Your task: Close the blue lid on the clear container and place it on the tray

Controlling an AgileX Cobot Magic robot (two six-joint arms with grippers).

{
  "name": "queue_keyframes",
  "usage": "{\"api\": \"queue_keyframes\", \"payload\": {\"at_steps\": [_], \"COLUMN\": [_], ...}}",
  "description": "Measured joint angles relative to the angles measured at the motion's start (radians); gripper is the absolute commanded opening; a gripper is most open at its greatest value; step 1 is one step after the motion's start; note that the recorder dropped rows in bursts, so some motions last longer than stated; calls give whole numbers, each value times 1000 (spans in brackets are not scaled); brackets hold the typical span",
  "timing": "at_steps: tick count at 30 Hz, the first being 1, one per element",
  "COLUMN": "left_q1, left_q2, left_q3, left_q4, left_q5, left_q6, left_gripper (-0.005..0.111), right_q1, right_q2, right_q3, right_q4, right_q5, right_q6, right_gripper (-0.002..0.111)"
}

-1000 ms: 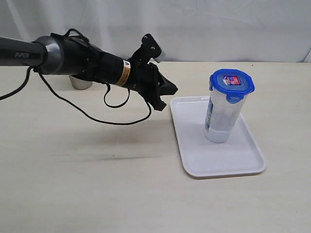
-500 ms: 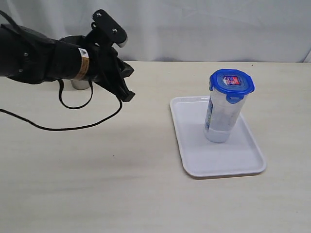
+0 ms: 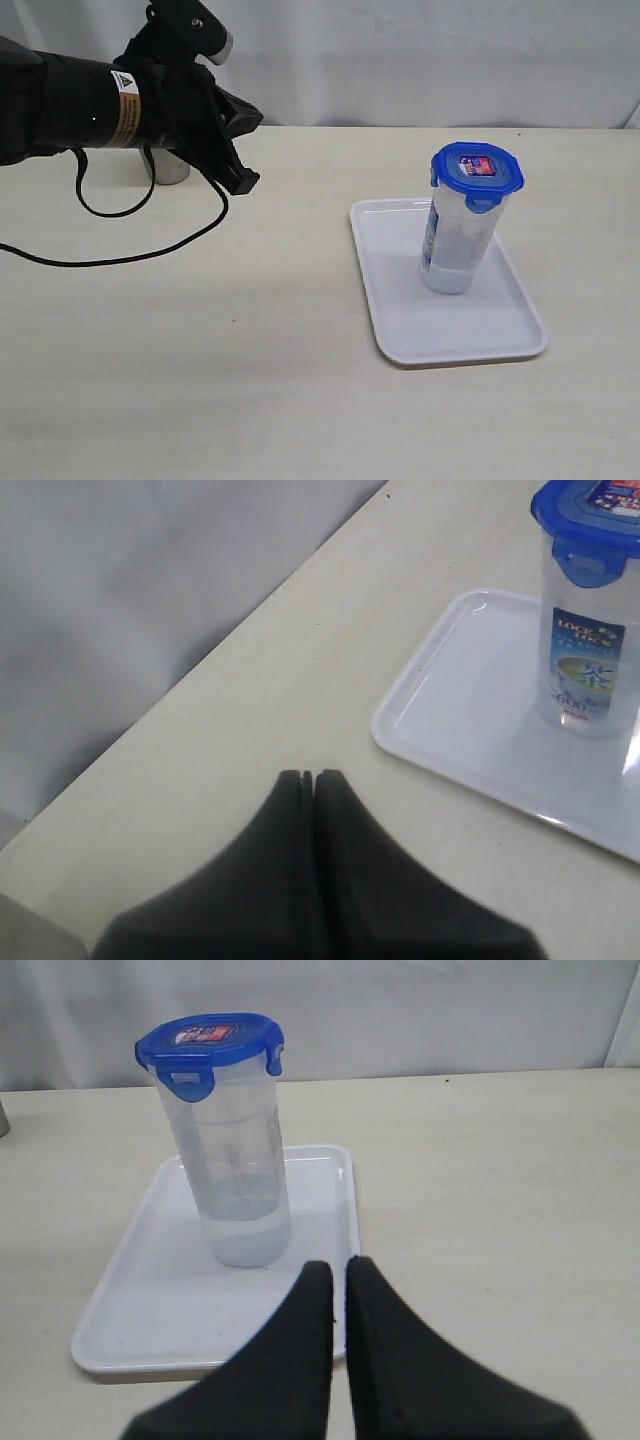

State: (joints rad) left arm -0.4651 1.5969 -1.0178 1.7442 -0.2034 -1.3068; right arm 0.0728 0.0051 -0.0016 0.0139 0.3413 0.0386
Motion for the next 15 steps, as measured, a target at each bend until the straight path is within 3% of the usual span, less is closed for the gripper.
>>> {"api": "queue_keyframes", "payload": {"at_steps": [15], "left_q1": [0], "left_q2": [0], "left_q3": [0], "left_q4": [0], "left_q5": [0], "left_q6": [0], "left_gripper": [0], "right_q1": [0], "right_q2": [0], "right_q3": [0], "right_q4": [-27], "right_q5": [0], "right_q6": [0], "right_gripper": [5]}}
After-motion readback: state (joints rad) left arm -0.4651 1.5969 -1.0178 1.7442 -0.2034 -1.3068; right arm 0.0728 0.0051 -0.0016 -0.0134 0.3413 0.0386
